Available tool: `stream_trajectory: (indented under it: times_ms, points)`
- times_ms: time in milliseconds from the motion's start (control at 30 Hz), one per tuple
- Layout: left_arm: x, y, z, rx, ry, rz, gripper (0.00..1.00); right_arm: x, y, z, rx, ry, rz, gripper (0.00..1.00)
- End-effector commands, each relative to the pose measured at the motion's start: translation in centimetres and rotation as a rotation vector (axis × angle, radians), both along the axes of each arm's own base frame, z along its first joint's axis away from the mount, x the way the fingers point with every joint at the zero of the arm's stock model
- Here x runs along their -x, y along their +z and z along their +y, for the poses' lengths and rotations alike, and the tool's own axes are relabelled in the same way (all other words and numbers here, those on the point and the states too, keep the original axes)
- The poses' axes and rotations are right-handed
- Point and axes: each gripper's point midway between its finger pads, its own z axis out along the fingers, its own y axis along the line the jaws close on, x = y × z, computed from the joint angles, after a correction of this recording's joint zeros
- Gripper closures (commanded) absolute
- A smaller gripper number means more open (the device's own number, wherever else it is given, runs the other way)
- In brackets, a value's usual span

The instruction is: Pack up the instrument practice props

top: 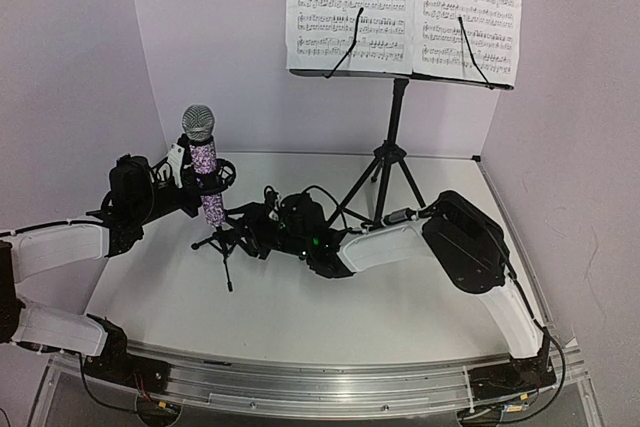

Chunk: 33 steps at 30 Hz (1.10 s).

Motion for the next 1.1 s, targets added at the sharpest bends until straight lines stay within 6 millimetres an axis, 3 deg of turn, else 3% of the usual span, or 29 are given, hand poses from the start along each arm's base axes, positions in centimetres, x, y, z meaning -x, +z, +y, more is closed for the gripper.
stream_trajectory:
  times_ms: [0,133,367,700,833,967,1067]
  points:
    - [0.2,2.8,-0.6,0.045,-0.031,-0.053,1.0,-1.7,2.6,0.6,-0.098,-0.043,0.029,0.51]
    - [0.2,3.3,-0.8,0.057,-0.038,-0.057,1.0,-2.5,1.2,0.5,-0.106,-0.071,0.092,0.6]
    - [0.1,3.5,-0.9,0.061,-0.041,-0.056,1.0,-2.9,0.9,1.2,-0.137,-0.057,0.148,0.63]
    - [0.0,3.7,-1.0,0.059,-0.048,-0.063,1.0,-3.2,0.7,1.3,-0.143,-0.062,0.157,0.8]
    - [-0.1,3.8,-1.1,0.059,-0.047,-0.067,1.0,-3.2,0.7,1.5,-0.148,-0.057,0.164,0.98]
    - [-0.1,3.7,-1.0,0.061,-0.045,-0.063,1.0,-2.8,1.3,1.6,-0.118,-0.017,0.07,1.0]
    - [-0.1,3.8,-1.0,0.061,-0.044,-0.063,1.0,-1.9,1.8,1.6,-0.01,0.088,-0.19,1.0]
